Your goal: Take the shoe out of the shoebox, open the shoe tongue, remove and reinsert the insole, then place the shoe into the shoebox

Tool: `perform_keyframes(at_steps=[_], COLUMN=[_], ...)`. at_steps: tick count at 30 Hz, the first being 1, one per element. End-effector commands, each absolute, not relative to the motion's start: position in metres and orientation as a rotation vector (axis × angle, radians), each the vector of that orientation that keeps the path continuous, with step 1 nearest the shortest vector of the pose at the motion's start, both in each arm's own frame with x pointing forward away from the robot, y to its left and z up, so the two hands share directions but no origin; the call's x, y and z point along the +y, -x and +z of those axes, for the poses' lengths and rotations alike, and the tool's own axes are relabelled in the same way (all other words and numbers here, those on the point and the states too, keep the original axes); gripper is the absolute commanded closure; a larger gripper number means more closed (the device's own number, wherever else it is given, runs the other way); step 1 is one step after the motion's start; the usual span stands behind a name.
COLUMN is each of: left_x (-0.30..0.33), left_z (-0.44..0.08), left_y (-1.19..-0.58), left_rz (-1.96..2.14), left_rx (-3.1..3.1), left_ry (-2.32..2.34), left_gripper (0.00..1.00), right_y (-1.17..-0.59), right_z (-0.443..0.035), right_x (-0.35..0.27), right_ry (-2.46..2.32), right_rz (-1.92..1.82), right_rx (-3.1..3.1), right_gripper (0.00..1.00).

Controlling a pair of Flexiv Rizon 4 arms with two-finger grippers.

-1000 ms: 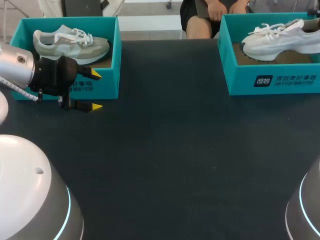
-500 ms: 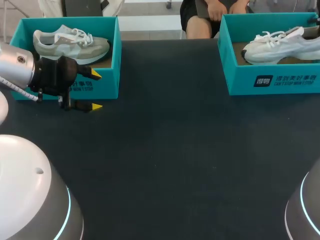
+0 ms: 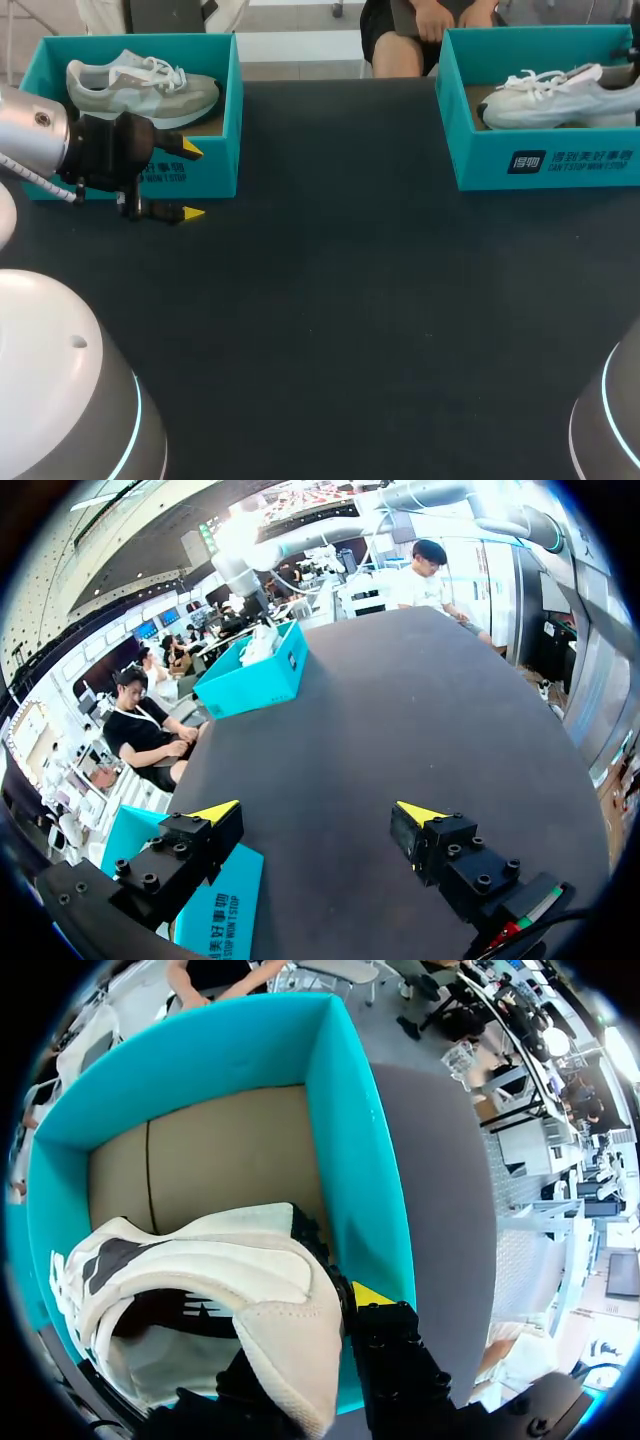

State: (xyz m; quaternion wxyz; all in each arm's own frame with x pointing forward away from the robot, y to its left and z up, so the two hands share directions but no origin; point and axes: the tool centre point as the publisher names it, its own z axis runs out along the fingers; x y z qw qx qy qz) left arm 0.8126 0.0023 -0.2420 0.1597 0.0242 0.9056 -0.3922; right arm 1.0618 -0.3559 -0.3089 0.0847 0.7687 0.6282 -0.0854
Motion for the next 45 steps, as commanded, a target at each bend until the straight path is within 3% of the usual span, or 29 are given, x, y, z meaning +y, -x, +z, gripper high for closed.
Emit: perform_keyframes(at_steps=[1, 45], left_x=[0.002, 0.002], left_z=[-0.242, -0.242], left_y=[-0.812, -0.812], left_rz=[-1.115, -1.115], left_rx=[2.59, 2.59], left_ry=[-0.067, -0.067], left_gripper=[0.0, 0.0], right_y=[-1.055, -1.004], right_z=[-0.31, -0.361], right_x=[-0.357, -0.34], right_ry=[-2.301, -2.38], right_rz=[-0.243, -0.314], right_rx=[1.862, 1.848], right_gripper=[1.0, 1.0])
